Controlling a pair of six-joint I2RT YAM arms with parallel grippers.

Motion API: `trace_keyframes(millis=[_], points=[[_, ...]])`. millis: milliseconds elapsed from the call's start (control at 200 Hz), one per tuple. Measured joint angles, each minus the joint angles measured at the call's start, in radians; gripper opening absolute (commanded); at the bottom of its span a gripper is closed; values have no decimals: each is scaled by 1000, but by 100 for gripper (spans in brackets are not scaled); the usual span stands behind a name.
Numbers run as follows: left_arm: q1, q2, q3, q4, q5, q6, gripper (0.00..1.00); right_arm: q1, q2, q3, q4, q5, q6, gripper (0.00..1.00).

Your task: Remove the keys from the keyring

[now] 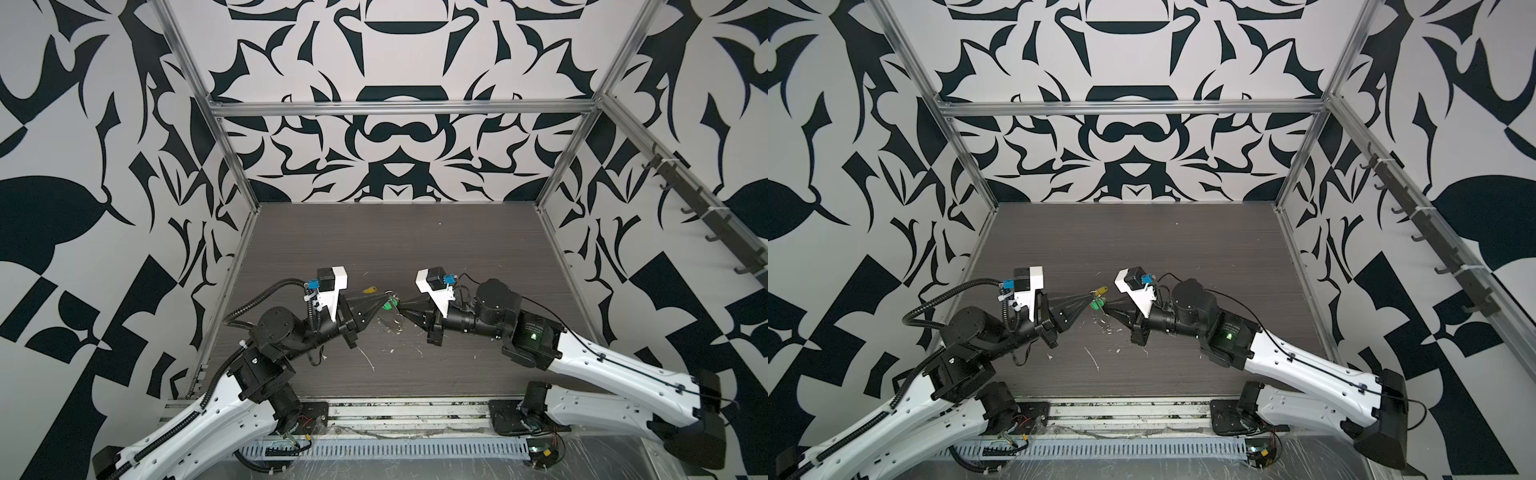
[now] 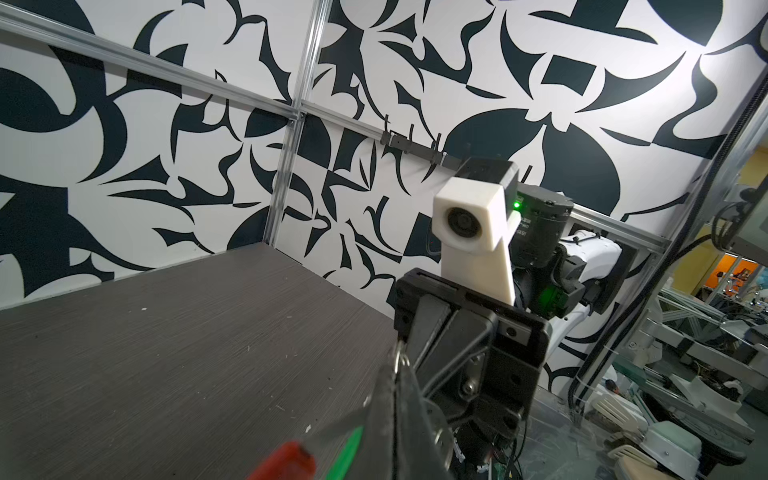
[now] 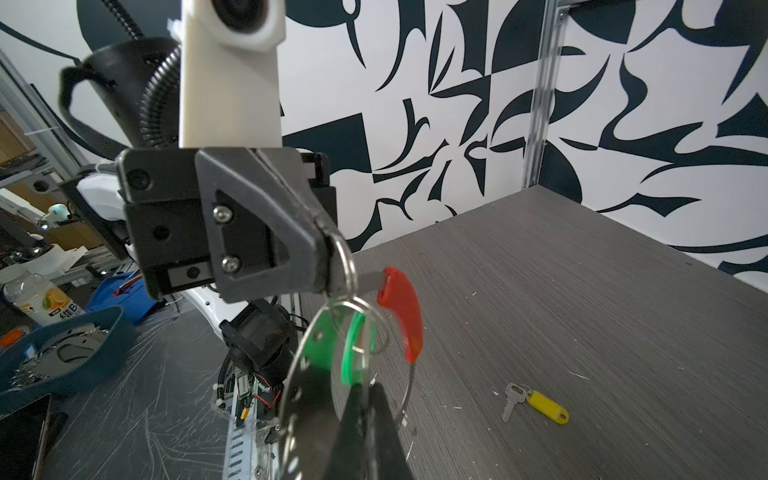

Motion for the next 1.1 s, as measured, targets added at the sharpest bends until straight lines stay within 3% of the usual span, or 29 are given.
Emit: trace_keyframes(millis=[450,575,645,855,1105], points=[[0,-20,-15,-5,4,19,0,31,56,47,-73,-20,-5,0],[0,-24,-14,-23,20,26,0,32,43,54,-125,-15,-11,25],[0,-32,-14,-31,26,29,0,33,22,55,-175,-8,-26,34],[0,-56,-14,-50,47,31,0,33,-75,88,-246,16,-58,40],[0,-56,-14,-43,81,29,0,4,-73,103,-108,5,-17,42]])
